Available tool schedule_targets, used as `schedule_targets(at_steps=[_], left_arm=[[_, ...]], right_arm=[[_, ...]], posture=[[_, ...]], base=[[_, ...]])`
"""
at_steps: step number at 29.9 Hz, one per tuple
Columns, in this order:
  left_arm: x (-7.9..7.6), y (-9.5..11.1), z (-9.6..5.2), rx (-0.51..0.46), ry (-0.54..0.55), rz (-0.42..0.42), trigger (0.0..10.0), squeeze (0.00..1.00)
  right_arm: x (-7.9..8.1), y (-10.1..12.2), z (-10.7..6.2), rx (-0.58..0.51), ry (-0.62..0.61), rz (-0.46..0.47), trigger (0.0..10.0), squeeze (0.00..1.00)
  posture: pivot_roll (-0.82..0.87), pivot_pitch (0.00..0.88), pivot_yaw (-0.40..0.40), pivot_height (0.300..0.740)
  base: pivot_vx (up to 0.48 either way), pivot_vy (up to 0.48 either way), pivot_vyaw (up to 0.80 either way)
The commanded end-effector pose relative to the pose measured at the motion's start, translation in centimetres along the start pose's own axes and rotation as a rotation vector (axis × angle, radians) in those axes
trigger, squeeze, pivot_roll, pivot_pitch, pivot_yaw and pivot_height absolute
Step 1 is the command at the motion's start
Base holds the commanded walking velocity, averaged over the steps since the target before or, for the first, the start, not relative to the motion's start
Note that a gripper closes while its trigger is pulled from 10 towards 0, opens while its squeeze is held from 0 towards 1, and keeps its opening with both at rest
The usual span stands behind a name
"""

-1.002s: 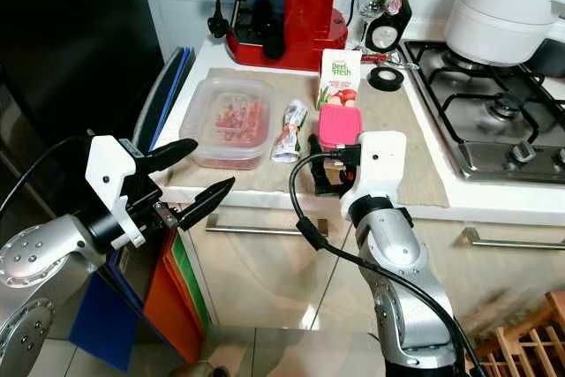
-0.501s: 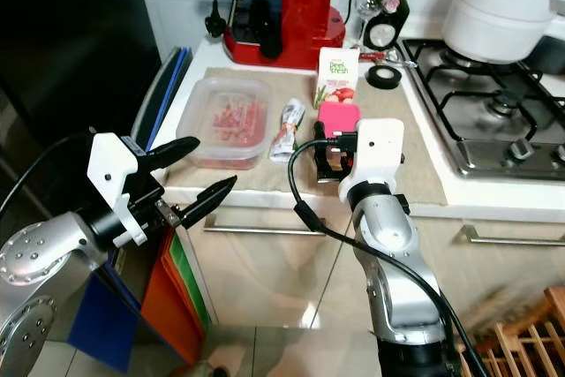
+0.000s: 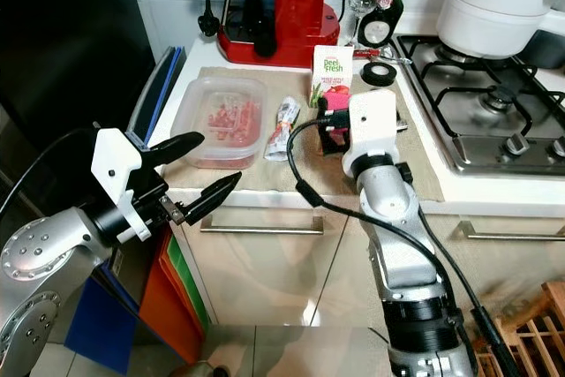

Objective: Restocking fridge

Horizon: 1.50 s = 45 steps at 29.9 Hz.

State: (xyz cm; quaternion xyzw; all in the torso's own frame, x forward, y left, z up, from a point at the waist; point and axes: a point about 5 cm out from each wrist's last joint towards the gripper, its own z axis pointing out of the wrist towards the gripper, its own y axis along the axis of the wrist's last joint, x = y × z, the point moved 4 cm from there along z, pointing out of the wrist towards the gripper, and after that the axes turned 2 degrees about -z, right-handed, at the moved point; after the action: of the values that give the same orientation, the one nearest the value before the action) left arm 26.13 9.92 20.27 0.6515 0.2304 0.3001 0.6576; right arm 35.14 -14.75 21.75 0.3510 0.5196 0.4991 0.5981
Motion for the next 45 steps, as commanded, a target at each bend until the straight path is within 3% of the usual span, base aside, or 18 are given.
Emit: schedule_targets(at_steps=[1,5,7,10,15,20,31,34,39,40,45], left_arm=[[0.2,-0.1,0.0,0.016,0.011,0.010,10.0,0.00],[0.3,-0.1,-0.1,0.017,0.014,0.011,10.0,0.00],[0.3,-0.1,0.0,0.016,0.014,0.011,10.0,0.00],[0.2,-0.1,0.0,0.015,0.009,0.009,10.0,0.00],[0.0,-0.2,0.1,0.023,-0.005,0.005,10.0,0.00],[-0.4,-0.8,-0.2,0.065,-0.042,0.002,10.0,0.00],[-0.3,-0.9,-0.4,0.076,-0.045,0.014,10.0,0.00],[-0.4,-0.9,-0.4,0.076,-0.049,0.017,10.0,0.00],[-0.4,-0.9,-0.4,0.076,-0.052,0.020,10.0,0.00],[-0.4,-0.9,-0.4,0.077,-0.053,0.020,10.0,0.00],[-0.3,-0.8,-0.5,0.078,-0.056,0.021,10.0,0.00]], right_arm=[[0.0,0.4,0.0,-0.018,0.023,-0.025,10.0,0.00],[0.2,0.9,-0.6,-0.035,0.069,0.069,10.0,0.00],[1.1,1.0,-1.2,-0.038,0.132,0.099,10.0,0.00],[2.2,0.5,-1.7,-0.022,0.162,0.037,10.0,0.00],[2.1,-0.4,-1.5,0.023,0.072,-0.026,10.0,0.00],[3.0,-0.3,-1.4,0.009,0.065,-0.161,10.0,0.00],[5.3,-1.7,-1.4,0.059,0.103,-0.181,10.0,0.00],[5.1,-2.7,-1.4,0.111,0.089,-0.229,10.0,0.00],[4.2,-4.4,-1.7,0.215,0.047,-0.216,10.0,0.00],[3.4,-5.3,-2.0,0.265,0.016,-0.196,10.0,0.00],[1.5,-6.1,-2.2,0.309,-0.044,-0.222,10.0,0.00]], posture=[[0.11,0.025,0.027,0.740],[0.11,0.025,0.026,0.740],[0.10,0.026,0.026,0.740],[0.10,0.026,0.029,0.740],[0.10,0.024,0.035,0.740],[0.11,0.019,0.035,0.740],[0.12,0.006,0.033,0.740],[0.12,0.002,0.034,0.740],[0.12,0.000,0.035,0.740],[0.12,0.001,0.037,0.740],[0.12,0.004,0.042,0.740]], base=[[0.000,0.000,0.00],[0.000,0.000,0.00],[0.000,0.000,0.00],[0.000,0.000,0.00],[0.000,0.000,0.00],[0.000,0.000,0.00],[0.000,0.000,0.00],[0.000,0.000,0.00],[0.000,0.000,0.00],[0.000,0.000,0.00],[0.000,0.000,0.00]])
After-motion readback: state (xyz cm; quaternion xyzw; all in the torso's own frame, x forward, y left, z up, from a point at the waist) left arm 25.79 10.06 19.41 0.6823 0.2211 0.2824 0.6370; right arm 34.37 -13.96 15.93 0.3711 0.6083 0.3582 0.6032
